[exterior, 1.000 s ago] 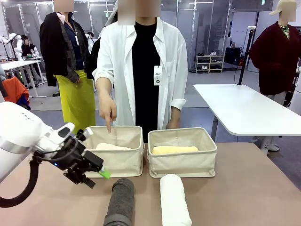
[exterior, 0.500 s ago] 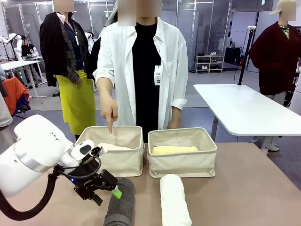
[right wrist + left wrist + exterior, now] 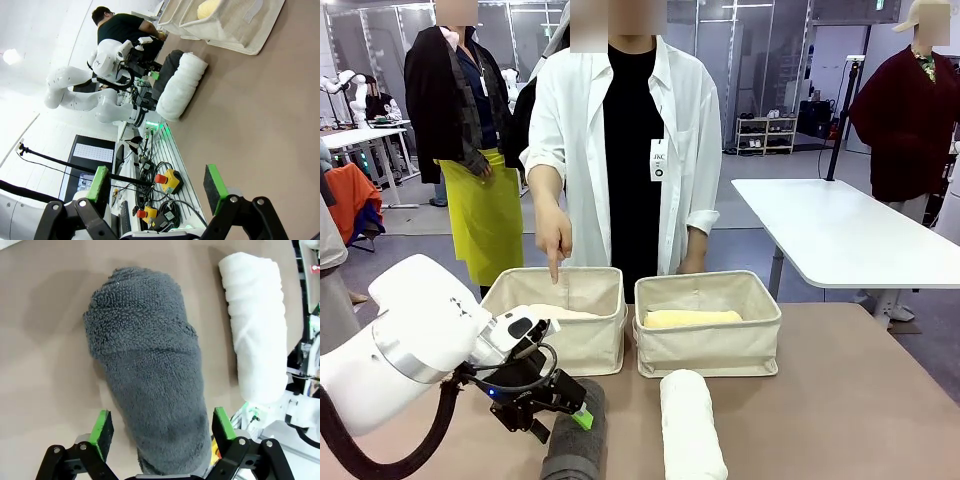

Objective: Divide the towels into two baskets.
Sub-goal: Pick up one hotel-folded towel from the bottom of the table and place it in the Fabric basket indicated by the person.

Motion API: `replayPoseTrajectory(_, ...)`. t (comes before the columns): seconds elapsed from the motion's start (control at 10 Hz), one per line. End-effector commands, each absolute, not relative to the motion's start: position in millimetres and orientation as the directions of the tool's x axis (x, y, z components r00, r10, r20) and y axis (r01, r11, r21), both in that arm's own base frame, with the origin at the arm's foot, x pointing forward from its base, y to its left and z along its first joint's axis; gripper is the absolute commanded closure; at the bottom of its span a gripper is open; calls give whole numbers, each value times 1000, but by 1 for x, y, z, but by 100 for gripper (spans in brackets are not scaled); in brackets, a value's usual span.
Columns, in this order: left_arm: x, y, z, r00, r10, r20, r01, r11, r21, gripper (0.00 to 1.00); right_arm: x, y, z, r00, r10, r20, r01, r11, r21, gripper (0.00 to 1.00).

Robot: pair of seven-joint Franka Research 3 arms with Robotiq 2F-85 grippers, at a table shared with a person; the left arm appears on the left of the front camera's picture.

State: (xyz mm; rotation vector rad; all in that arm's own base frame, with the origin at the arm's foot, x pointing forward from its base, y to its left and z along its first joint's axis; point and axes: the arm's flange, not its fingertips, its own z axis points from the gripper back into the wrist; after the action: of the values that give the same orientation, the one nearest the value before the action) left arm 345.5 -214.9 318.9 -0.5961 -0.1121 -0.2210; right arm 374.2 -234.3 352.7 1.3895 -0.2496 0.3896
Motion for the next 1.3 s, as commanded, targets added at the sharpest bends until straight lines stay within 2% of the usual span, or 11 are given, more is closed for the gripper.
replayPoseTrajectory(0.0,338,-231,315,970,-151,193,228,842,-490,0,371,-231,355,914,116,389,-403,145,904,5)
replayPoseTrajectory(0.3,344,-251,317,971,-144,189,214,873,-438,0,371,-231,355,914,116,389,-403,145,904,5)
replayPoseTrajectory(0.4,348,-252,318,968,-169,188,236,871,-430,4,371,-231,355,914,116,389,-403,145,904,5)
replayPoseTrajectory(0.5,351,-252,318,971,-209,117,240,855,-460,20,371,-231,355,914,116,389,-403,145,904,5)
replayPoseTrajectory(0.6,355,-252,316,969,-196,153,244,870,-428,23,371,-231,355,914,116,389,-403,145,904,5)
replayPoseTrajectory(0.7,356,-252,315,970,-194,149,240,874,-422,40,371,-231,355,914,116,389,-403,145,904,5)
replayPoseTrajectory(0.8,356,-251,316,969,-191,160,242,874,-421,43,371,-231,355,914,116,389,-403,145,904,5)
replayPoseTrajectory(0.9,356,-249,318,971,-175,165,231,872,-432,59,371,-231,355,914,116,389,-403,145,904,5)
replayPoseTrajectory(1.0,356,-247,320,968,-172,181,234,877,-420,62,371,-231,355,914,116,389,-403,145,904,5)
replayPoseTrajectory(1.1,356,-245,326,970,-156,188,223,877,-425,53,371,-231,355,914,116,389,-403,145,904,5)
replayPoseTrajectory(1.2,353,-240,337,972,-146,186,214,877,-431,74,371,-231,355,914,116,389,-403,145,904,5)
